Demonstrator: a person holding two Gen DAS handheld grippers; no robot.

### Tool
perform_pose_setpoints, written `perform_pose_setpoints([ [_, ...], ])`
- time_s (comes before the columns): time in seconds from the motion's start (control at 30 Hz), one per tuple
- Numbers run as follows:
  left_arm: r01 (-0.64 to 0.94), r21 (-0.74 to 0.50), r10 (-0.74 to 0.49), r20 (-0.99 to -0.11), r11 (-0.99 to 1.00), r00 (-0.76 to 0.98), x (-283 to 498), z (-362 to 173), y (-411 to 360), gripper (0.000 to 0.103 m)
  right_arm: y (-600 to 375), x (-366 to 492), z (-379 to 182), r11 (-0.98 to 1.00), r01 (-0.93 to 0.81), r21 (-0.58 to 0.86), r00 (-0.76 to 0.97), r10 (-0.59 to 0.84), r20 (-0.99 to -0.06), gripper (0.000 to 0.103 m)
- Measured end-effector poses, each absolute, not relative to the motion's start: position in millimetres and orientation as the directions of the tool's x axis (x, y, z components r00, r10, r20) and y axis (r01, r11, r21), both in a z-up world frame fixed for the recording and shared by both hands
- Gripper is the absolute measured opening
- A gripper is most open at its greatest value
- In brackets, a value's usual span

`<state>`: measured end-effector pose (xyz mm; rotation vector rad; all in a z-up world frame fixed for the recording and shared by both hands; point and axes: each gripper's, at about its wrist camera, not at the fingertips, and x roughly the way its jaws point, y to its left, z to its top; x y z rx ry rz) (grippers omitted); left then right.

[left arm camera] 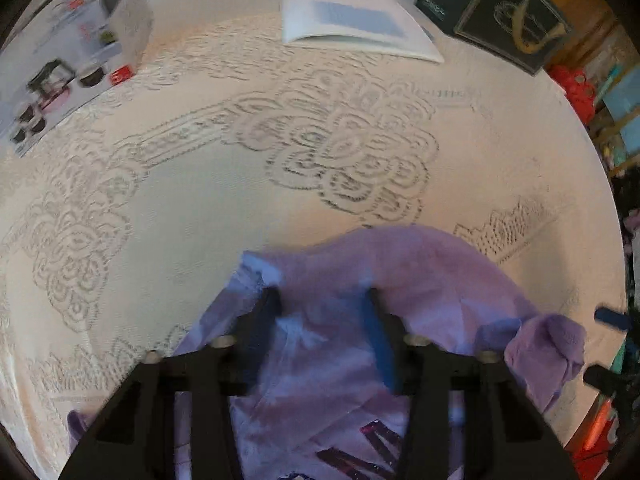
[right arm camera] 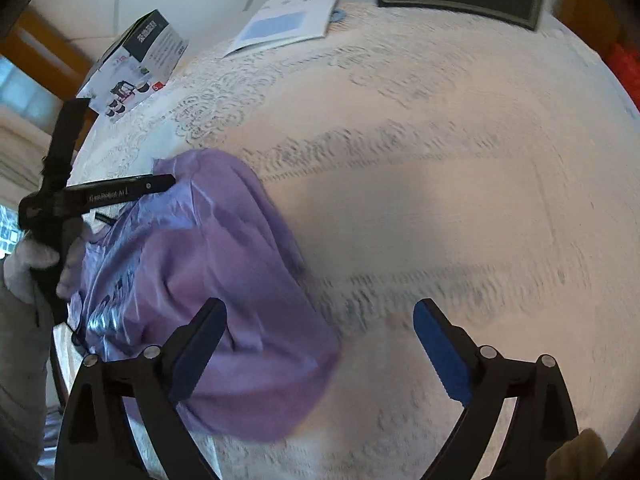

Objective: Fold clothes

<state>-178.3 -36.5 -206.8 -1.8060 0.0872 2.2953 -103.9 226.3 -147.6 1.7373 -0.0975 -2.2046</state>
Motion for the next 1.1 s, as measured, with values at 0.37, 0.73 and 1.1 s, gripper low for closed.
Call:
perform_pose_setpoints([
  [0.37, 0.026, -0.068, 0.043, -0.834, -0.997, -0.550, -145.4, -94.2, -119.4, 0.003, 219.4, -109.0, -97.7, -0.949, 0.286, 0.136, -0.336, -0.232, -0.913, 0.008],
  [0.73, 0.166, -0.157, 0.032, -0.813, -0.974, -0.582, -204.9, -46.7, -172.4, 0.027, 316.4, -192.5, 14.4, -0.997, 0.037, -0.069, -0.668, 0.027, -0.744, 0.092],
  [1.1, 0.113, -0.073, 0.029, -0.935, -0.991, -0.355, -92.3, -138.9, -172.7, 0.039, 315.0, -121.4, -89.4, -0.987, 0.124, 0.099, -0.423, -0.143, -0.895, 0.087],
])
